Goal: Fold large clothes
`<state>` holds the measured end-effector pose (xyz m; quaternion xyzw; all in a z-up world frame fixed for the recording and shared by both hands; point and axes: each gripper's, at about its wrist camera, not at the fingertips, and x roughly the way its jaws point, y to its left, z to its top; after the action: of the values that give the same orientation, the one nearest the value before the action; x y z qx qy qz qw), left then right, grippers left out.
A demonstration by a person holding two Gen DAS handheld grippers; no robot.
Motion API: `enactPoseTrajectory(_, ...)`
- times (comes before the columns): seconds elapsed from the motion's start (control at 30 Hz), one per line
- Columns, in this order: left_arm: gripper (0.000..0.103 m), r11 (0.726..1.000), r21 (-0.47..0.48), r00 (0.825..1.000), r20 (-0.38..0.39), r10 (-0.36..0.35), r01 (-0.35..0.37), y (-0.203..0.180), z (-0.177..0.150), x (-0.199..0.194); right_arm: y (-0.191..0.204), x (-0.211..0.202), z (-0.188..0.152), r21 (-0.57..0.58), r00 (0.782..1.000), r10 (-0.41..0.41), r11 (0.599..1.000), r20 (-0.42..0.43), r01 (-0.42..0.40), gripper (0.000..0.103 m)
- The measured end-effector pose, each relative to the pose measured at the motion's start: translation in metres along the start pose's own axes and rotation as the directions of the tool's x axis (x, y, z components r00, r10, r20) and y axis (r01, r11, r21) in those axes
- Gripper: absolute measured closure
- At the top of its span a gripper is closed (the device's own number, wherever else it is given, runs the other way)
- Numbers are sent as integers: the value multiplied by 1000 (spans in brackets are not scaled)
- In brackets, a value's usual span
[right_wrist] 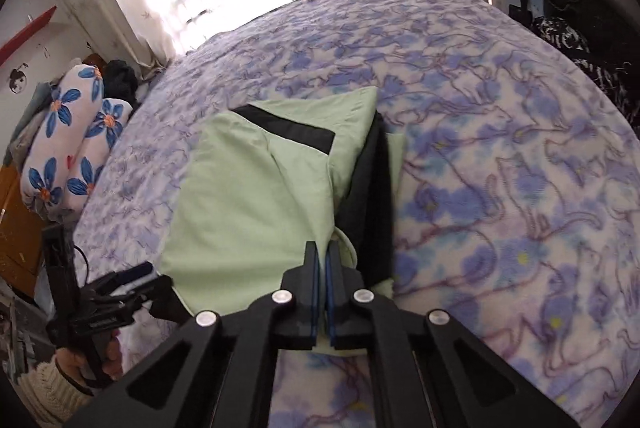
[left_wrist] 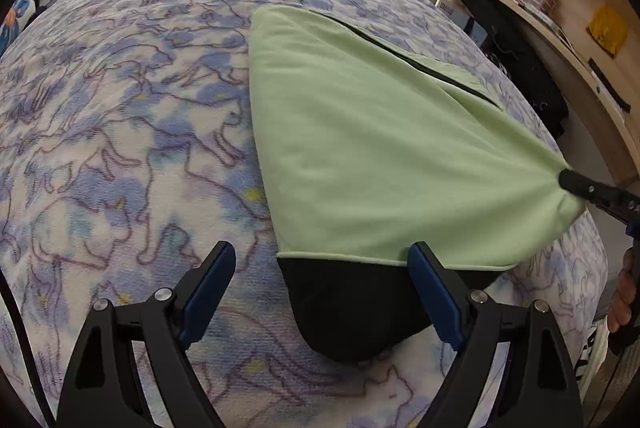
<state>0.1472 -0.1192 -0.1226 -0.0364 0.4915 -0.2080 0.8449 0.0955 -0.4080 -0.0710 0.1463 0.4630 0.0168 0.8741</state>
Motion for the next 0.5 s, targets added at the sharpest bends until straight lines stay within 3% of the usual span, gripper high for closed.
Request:
enactPoseTrajectory(0.1,16,1000,8,999,-34,-14,14,-5,-5,13,-22,36,-24,42,995,-44,998,-91,48,102)
enactPoseTrajectory(0.2,16,999,6,997,-66,-34,35,-8,-9,27,-26,62,-41,55,991,-75,995,-114,81,102)
enactPoseTrajectory(0.37,16,999,15,997,-65,-33,34,-13,-7,25,-9,53,-31,-19,986,-140,990,-87,139,101)
enactPoseTrajectory(0.5,16,999,25,996,-76,-43,45,-16,0,17,-1,31,-7,-11,994,-97,995,-48,97,91)
